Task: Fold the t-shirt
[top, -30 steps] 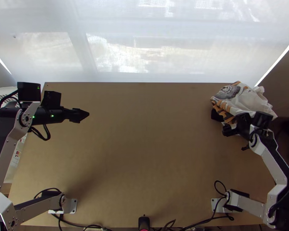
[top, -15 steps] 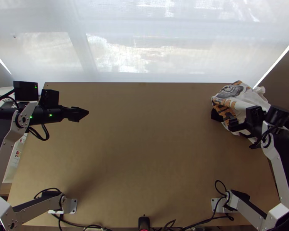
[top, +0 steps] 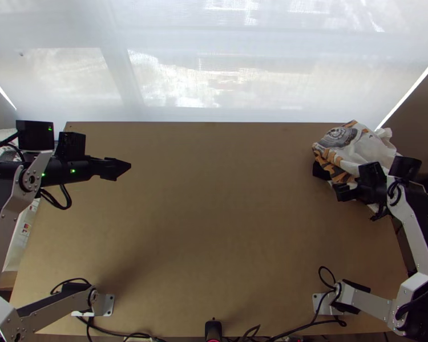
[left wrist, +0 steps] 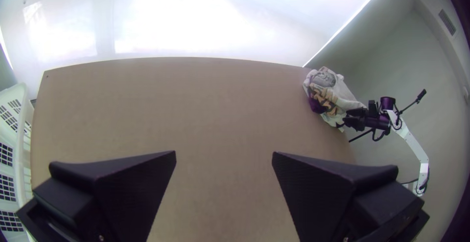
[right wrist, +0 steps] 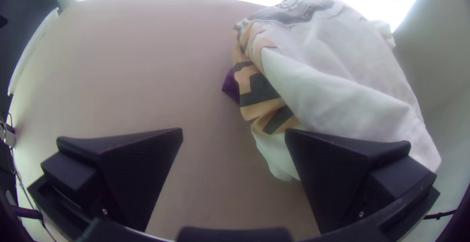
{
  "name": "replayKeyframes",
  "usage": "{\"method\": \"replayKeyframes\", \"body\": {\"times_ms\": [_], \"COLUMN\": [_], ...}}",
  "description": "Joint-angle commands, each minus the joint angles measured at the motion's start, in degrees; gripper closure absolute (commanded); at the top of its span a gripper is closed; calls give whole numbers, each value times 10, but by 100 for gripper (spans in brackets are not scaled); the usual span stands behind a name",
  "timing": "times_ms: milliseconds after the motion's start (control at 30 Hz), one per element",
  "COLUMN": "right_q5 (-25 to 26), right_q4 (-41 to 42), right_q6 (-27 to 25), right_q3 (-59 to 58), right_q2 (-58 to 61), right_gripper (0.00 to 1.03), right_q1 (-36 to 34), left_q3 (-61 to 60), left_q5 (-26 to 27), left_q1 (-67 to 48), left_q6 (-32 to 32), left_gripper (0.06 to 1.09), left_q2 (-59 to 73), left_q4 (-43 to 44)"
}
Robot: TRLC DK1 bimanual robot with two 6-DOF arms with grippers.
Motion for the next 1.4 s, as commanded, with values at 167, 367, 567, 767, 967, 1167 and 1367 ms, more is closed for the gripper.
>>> {"method": "replayKeyframes", "body": {"times_ms": [167,367,567,767,967,1167,1367], "right_q5": [-36,-60,-58,-1,51,2,-55], "right_q4": [-101,-229,-256,-256,-314,-386,-443], "right_q6": [-8,-23,-26,-50,-74,-114,-140], "right_q3": [60,134,186,184,139,124,165], "right_q2": [3,16,10,-16,-29,35,40], "right_gripper": [5,5,5,5,5,5,5], "right_q1": [-23,-18,-11,6,61,38,41], "left_q3": [-3,-14,-39,-43,-43,-43,-44], "left_q5": [0,1,0,1,1,1,0], "left_q1": [2,2,3,6,9,9,11], "left_q6": [-7,-11,-10,-10,-9,-10,-9], "left_gripper": [12,12,12,12,12,12,12], "left_q2": [3,-3,-18,-23,-26,-33,-42], "left_q4": [5,12,27,31,32,32,29]}}
